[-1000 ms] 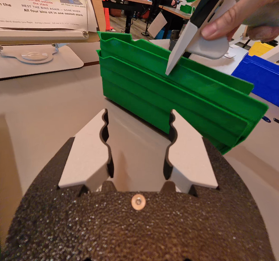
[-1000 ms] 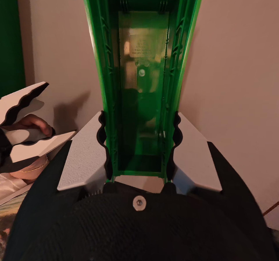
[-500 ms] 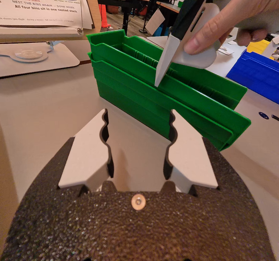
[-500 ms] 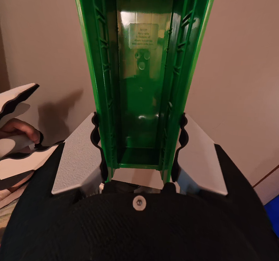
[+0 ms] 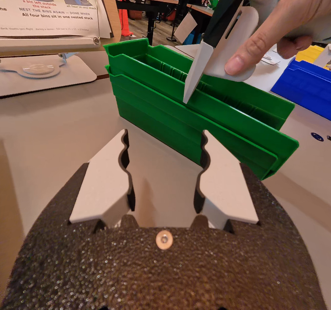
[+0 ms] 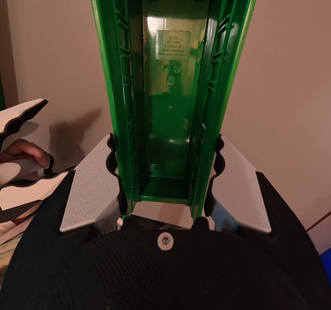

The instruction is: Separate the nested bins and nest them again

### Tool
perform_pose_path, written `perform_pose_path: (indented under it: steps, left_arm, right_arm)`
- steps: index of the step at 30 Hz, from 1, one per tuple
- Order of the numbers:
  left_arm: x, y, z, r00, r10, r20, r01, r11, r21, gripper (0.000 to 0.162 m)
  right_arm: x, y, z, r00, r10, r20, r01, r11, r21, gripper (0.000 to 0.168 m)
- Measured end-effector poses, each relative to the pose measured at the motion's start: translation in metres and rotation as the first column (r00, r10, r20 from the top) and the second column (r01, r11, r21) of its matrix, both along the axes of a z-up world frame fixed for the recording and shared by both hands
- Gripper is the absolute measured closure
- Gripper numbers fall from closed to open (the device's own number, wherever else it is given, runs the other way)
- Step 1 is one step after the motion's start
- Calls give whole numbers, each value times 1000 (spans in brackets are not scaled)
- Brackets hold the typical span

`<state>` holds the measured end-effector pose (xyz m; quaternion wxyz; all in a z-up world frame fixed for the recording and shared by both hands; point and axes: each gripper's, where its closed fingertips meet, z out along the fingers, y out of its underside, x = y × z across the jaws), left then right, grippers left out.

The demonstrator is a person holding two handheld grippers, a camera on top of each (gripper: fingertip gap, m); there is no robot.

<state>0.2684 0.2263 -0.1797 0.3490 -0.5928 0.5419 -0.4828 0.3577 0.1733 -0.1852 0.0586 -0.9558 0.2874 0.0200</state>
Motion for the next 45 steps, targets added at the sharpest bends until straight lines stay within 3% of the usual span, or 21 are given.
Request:
perform_pose_path:
  steps: [17,23,30,42,45]
  left_arm:
    - [3,-6,-11,999,-14,-32,14,1000,3,84]
    - [1,-2,-7,1000,-8,-17,8,1000,-16,84]
    - [1,-3,-7,1000,-13,-17,13,1000,-18,84]
    - [0,1,-5,1000,-4,-10,4,1000,-26,84]
    - [0,2,-4,1000,-5,-7,5,999,-39,84]
  right_arm:
    - [-3,-2,4,997,-16,-71,16,1000,-3,83]
    - [-6,-1,22,989,-38,-141,52,994,97,85]
    - [5,-5,42,996,-46,-79,53,995,86,86]
    - [7,-8,37,995,-78,-56,83,994,75,86]
    - [1,-7,39,998,-31,-55,34,998,59,85]
